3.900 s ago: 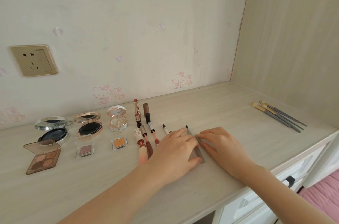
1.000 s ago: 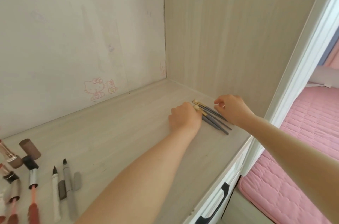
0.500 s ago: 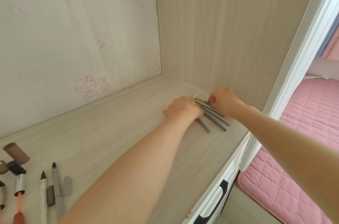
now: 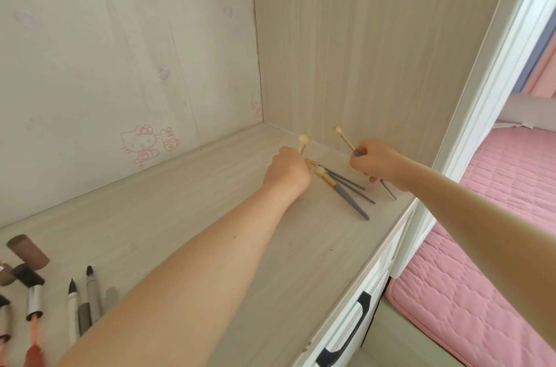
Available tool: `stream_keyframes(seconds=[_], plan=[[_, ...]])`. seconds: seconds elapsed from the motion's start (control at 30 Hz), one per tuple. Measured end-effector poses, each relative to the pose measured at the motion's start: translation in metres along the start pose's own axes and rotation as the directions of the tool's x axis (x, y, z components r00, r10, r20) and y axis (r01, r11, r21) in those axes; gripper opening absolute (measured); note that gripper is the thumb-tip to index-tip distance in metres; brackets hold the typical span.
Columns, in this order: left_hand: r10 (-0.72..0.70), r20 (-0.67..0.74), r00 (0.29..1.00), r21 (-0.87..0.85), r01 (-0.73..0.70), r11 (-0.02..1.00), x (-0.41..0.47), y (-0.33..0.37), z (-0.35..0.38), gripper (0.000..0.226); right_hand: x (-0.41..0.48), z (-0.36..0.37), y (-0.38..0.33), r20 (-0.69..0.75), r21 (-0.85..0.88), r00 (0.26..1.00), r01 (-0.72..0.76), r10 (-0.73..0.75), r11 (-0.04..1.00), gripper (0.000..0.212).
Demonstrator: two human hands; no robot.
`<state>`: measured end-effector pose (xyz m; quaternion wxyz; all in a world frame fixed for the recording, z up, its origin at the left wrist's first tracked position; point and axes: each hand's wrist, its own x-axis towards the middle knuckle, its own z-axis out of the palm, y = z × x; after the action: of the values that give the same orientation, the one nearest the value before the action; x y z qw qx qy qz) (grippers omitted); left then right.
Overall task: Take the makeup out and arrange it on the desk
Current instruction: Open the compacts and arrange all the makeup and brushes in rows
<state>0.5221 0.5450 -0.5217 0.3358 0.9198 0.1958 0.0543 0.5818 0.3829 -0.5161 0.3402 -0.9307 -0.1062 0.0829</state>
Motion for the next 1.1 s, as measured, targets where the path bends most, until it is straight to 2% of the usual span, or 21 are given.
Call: stream_keyframes(seconds=[0.07,0.17,0.3,0.4,0.5,0.6,0.7,0.8,0.93,1.03,1.1], plan=[[-0.017,0.003,1.000,-0.063,0.017,0.998,-0.003,0.007,0.004,0.032,-0.001,-0.002,0.000,0.034,0.069,0.999,-0.021,0.019,0.997,0.016],[-0.007,0.059,0.998,-0.079,0.012,0.997,-0.007,0.015,0.015,0.038,0.002,0.000,-0.001,0.069,0.021,0.997,-0.020,0.018,1.000,0.018],[0.010,0.084,0.996,0.034,-0.013,0.999,-0.010,0.019,0.030,0.035,0.009,0.008,-0.004,0.098,-0.051,0.995,-0.006,0.011,0.999,0.017],[0.001,0.066,0.998,0.091,-0.007,0.996,-0.011,0.016,0.034,0.041,0.015,0.016,-0.007,0.075,-0.147,0.997,0.019,-0.008,0.989,0.017],[-0.017,0.036,0.999,0.136,0.012,0.991,-0.012,0.013,0.034,0.038,0.019,0.019,-0.007,0.048,-0.188,0.999,0.009,0.000,0.982,0.026],[-0.014,0.005,1.000,0.167,0.013,0.986,-0.011,0.008,0.030,0.033,0.020,0.018,-0.007,0.043,-0.185,0.998,-0.028,0.037,0.982,0.015],[-0.016,-0.003,1.000,0.196,0.016,0.981,-0.009,0.000,0.022,0.032,0.019,0.015,-0.008,0.092,-0.217,0.989,-0.091,0.113,0.972,0.026],[-0.022,0.008,1.000,0.186,0.021,0.982,-0.007,-0.007,0.014,0.033,0.016,0.013,-0.012,0.130,-0.203,0.976,-0.146,0.175,0.968,0.022],[-0.030,0.046,0.998,0.061,0.027,0.998,-0.003,-0.012,0.000,0.028,0.014,0.010,-0.013,0.165,-0.054,0.968,-0.180,0.186,0.982,0.025],[-0.018,0.098,0.995,-0.159,0.033,0.987,0.002,-0.016,-0.011,0.026,0.010,0.002,-0.013,0.197,0.042,0.973,-0.134,0.123,0.990,0.016],[-0.043,0.141,0.989,-0.349,0.090,0.933,0.005,-0.020,-0.017,0.024,0.005,-0.001,-0.013,0.173,0.043,0.981,-0.092,0.083,0.995,0.015]])
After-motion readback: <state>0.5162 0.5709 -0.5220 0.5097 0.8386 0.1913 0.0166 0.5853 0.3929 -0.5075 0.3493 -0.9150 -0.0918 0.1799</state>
